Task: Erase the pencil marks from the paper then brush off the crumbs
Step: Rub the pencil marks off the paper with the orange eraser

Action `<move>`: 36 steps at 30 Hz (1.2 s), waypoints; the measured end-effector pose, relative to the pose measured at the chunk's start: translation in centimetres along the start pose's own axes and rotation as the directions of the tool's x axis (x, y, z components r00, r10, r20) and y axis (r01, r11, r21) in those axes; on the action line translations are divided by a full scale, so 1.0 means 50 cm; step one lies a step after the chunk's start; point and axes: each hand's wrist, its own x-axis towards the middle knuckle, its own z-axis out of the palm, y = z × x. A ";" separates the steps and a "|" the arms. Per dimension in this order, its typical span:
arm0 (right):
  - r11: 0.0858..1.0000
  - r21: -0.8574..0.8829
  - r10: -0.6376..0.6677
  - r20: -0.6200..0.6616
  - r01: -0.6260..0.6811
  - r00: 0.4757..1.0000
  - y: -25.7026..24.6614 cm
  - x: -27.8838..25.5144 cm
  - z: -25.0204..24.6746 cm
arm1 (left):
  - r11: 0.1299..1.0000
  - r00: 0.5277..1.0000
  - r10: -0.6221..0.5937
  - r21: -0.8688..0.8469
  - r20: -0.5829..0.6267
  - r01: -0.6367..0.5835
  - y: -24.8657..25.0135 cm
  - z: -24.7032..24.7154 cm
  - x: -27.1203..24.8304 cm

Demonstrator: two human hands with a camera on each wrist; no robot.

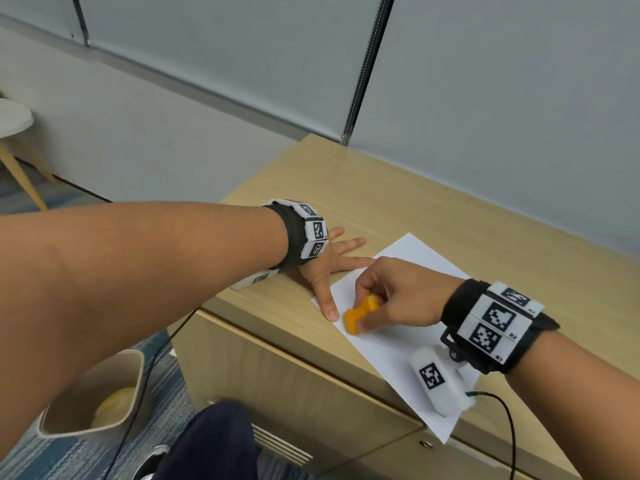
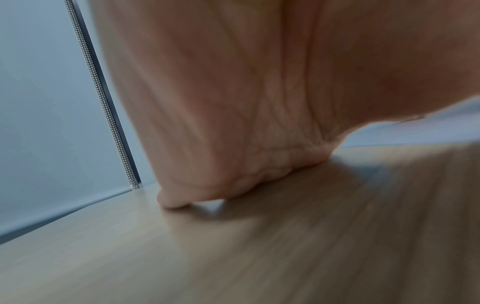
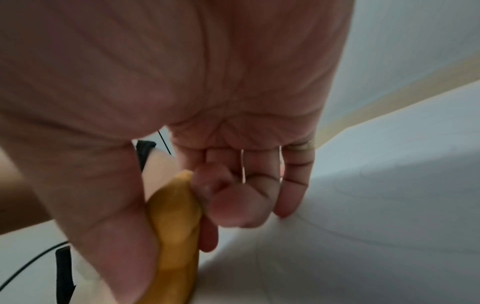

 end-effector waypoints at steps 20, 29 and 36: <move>0.928 -0.119 0.264 -0.463 -0.354 0.846 0.102 0.002 -0.033 | 0.993 0.999 0.011 -0.118 0.036 -0.007 0.001 -0.010 -0.014; 0.956 -0.241 0.083 -0.334 -0.170 0.939 0.064 0.007 -0.012 | 0.997 1.000 0.005 -0.076 0.020 -0.004 0.001 -0.004 -0.012; 0.934 -0.340 0.034 -0.225 -0.111 0.974 -0.004 0.037 0.010 | 0.999 1.000 0.014 -0.033 0.000 -0.014 -0.003 0.003 0.000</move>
